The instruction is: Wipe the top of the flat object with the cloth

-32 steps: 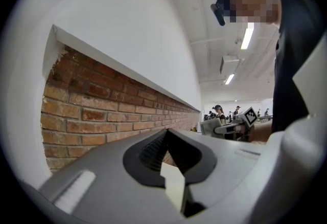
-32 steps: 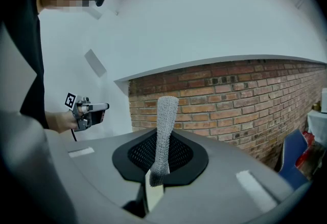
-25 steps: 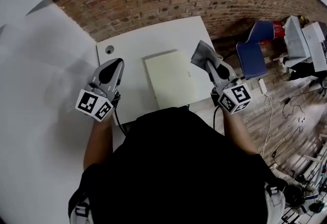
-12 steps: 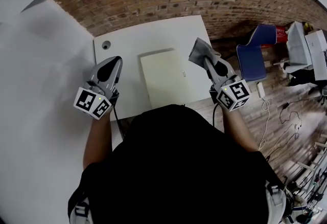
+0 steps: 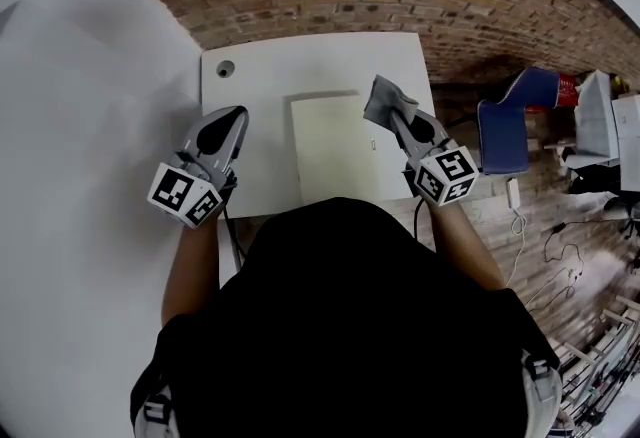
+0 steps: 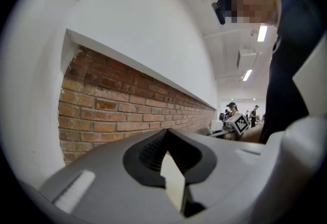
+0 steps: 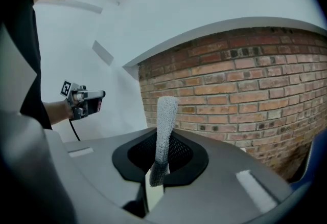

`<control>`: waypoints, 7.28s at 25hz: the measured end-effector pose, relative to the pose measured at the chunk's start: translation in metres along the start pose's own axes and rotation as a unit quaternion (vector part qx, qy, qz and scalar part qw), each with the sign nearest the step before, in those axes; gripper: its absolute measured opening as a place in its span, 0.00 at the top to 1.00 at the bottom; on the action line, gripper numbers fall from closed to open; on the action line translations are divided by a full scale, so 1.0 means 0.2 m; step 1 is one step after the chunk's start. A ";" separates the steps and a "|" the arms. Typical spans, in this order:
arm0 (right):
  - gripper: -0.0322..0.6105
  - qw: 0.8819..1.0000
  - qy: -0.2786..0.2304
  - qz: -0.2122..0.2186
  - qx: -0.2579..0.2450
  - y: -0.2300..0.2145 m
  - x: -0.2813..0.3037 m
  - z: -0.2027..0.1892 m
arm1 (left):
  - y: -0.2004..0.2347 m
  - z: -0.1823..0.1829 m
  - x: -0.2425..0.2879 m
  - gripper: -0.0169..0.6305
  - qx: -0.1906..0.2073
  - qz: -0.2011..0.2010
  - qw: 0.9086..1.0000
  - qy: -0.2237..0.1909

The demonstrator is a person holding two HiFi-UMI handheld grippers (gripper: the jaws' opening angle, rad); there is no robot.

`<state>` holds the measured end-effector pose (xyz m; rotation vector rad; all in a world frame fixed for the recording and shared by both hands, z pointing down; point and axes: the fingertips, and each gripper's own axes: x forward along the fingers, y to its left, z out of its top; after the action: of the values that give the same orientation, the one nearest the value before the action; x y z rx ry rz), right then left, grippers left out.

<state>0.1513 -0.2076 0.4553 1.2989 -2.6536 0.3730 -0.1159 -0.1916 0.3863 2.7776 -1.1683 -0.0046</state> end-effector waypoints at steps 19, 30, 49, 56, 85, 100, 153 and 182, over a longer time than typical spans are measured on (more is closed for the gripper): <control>0.94 0.974 0.182 0.131 0.002 0.45 0.60 -0.81 | 0.04 -0.08 -0.42 0.97 -0.008 0.095 0.995 0.027; 0.94 0.956 0.248 0.154 0.002 0.55 0.85 -1.08 | 0.03 -0.13 -0.60 0.97 -0.019 0.133 0.990 0.048; 0.94 0.937 0.314 0.149 -0.021 0.53 1.00 -1.34 | 0.05 -0.16 -0.74 0.97 -0.031 0.166 0.984 0.061; 0.94 0.937 0.321 0.134 -0.018 0.47 1.00 -1.37 | 0.06 -0.15 -0.71 0.97 -0.031 0.163 0.984 0.065; 0.94 0.940 0.341 0.013 0.004 -0.19 0.67 -1.45 | 0.04 -0.20 -0.30 0.97 -0.038 0.088 0.993 0.064; 0.94 0.933 0.358 -0.039 -0.007 -0.44 0.55 -1.47 | 0.03 -0.22 -0.23 0.97 -0.037 0.080 0.994 0.064; 0.94 0.937 0.338 0.070 0.059 0.49 0.60 -1.54 | 0.18 -0.28 -0.62 0.97 -0.057 0.056 0.994 0.076; 0.94 0.935 0.344 -0.046 0.071 -0.16 0.22 -1.60 | -0.05 -0.32 -0.24 0.97 -0.064 0.000 0.995 0.077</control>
<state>0.1624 -0.1657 0.7773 1.0592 -1.9961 0.8397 -0.1400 -0.1434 0.4457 2.6154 -1.0900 0.1269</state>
